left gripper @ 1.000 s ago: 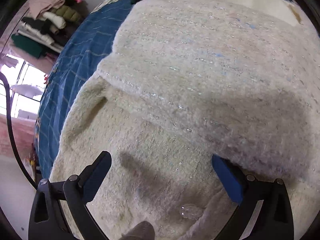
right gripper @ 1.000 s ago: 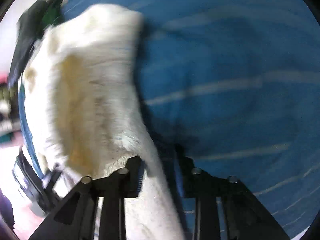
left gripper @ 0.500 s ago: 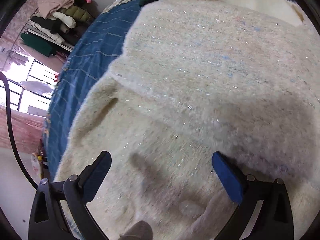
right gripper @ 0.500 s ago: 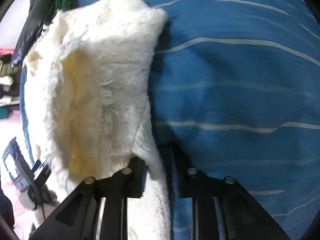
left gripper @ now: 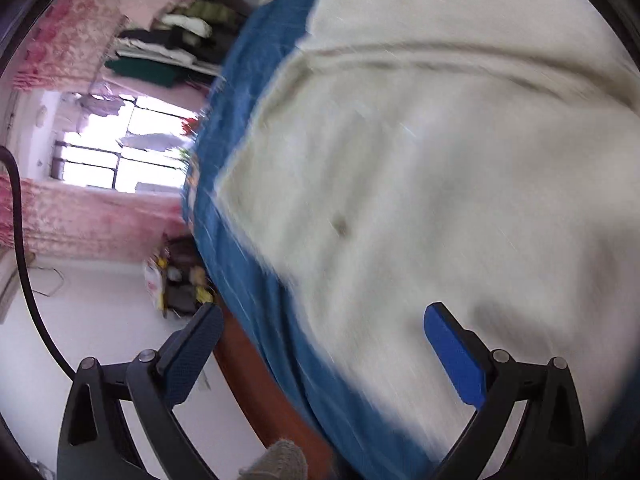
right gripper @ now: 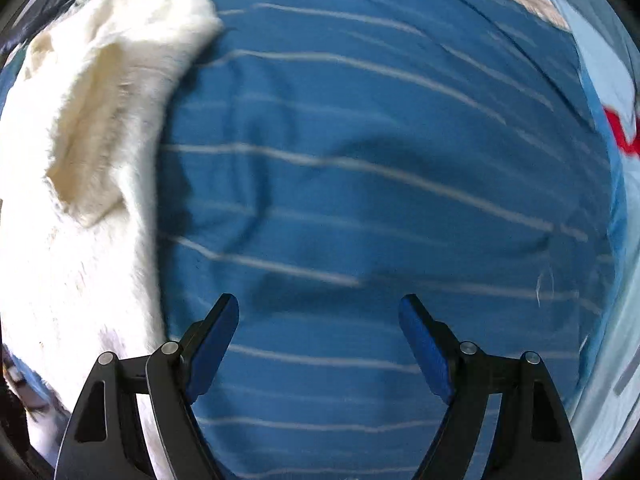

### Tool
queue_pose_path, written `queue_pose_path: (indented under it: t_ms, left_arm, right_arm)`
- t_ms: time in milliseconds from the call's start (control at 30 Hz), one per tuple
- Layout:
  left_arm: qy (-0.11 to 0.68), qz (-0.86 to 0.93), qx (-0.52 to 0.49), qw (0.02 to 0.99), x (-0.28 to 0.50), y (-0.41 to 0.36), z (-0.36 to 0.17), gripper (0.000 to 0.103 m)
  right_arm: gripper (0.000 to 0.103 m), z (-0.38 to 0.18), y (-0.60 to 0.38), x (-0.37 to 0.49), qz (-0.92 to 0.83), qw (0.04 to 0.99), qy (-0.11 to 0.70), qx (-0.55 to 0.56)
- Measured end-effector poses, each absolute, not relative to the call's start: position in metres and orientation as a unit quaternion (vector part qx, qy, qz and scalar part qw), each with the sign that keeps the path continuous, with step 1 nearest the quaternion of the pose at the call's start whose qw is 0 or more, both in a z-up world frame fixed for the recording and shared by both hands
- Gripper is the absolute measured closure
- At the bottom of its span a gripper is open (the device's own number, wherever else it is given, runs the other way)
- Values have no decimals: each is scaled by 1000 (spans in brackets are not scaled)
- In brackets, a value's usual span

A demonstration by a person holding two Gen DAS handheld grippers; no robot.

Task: Fold large clothes

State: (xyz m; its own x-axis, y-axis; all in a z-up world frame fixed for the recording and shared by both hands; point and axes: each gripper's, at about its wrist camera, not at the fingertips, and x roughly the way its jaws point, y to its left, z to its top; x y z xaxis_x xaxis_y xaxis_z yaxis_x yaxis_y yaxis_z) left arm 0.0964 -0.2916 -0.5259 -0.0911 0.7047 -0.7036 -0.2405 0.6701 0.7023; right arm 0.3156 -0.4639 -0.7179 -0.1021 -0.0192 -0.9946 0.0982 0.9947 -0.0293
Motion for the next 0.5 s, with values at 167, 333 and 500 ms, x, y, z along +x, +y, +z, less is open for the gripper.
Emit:
queue_pose_path:
  t_ms: [167, 333, 500]
  left_arm:
    - [665, 309, 158, 662, 54, -359, -525, 0]
    - [645, 278, 224, 676, 55, -409, -556, 0]
    - [612, 332, 280, 661, 80, -399, -587, 0]
  right_arm:
    - [19, -711, -505, 308, -71, 661, 746, 35]
    - [19, -708, -542, 304, -94, 652, 751, 53]
    - [19, -717, -572, 294, -99, 643, 756, 76]
